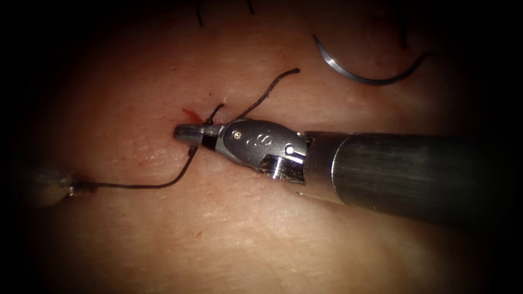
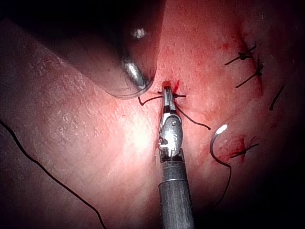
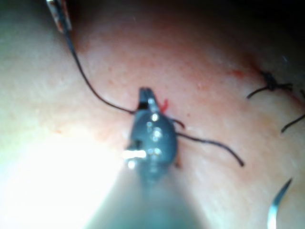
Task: Wound Closure
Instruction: Wrap the thread around the right gripper counter-clockwise using the left gripper
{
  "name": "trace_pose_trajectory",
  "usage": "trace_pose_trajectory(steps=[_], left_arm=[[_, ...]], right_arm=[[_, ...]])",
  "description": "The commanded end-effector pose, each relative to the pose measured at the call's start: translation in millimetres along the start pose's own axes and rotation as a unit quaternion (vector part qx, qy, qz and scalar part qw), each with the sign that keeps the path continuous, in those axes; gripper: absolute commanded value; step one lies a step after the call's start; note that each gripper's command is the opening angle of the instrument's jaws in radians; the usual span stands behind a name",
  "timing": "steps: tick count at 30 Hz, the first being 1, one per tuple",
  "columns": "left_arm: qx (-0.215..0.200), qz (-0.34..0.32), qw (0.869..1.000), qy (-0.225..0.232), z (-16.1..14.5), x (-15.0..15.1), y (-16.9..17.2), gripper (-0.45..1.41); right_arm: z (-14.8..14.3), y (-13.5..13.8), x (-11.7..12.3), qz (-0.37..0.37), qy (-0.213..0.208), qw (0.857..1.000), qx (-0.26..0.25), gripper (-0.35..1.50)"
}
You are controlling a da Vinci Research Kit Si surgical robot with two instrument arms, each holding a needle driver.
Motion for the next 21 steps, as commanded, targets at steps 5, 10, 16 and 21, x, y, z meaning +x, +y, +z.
trace_pose_trajectory(steps=[5, 10, 16, 21], left_arm=[[-0.022, 0.016, 0.999, 0.046, 1.4, 4.7, -0.6, -0.45], [-0.02, 0.015, 0.997, 0.07, 4.0, 6.8, -3.6, -0.45], [-0.027, 0.01, 0.995, 0.099, 5.6, 7.7, -6.2, -0.45], [-0.024, 0.018, 0.995, 0.096, 7.9, 8.9, -8.4, -0.45]], right_arm=[[0.6, -0.2, 0.2, 0.003, 0.011, 1.0, 0.003, -0.35], [0.2, -0.6, 0.8, 0.005, 0.019, 1.0, 0.009, -0.35], [0.0, -1.6, 1.2, 0.003, 0.024, 0.999, 0.022, -0.35], [-2.0, -3.1, 1.6, 0.004, 0.04, 0.999, 0.025, -0.35]])
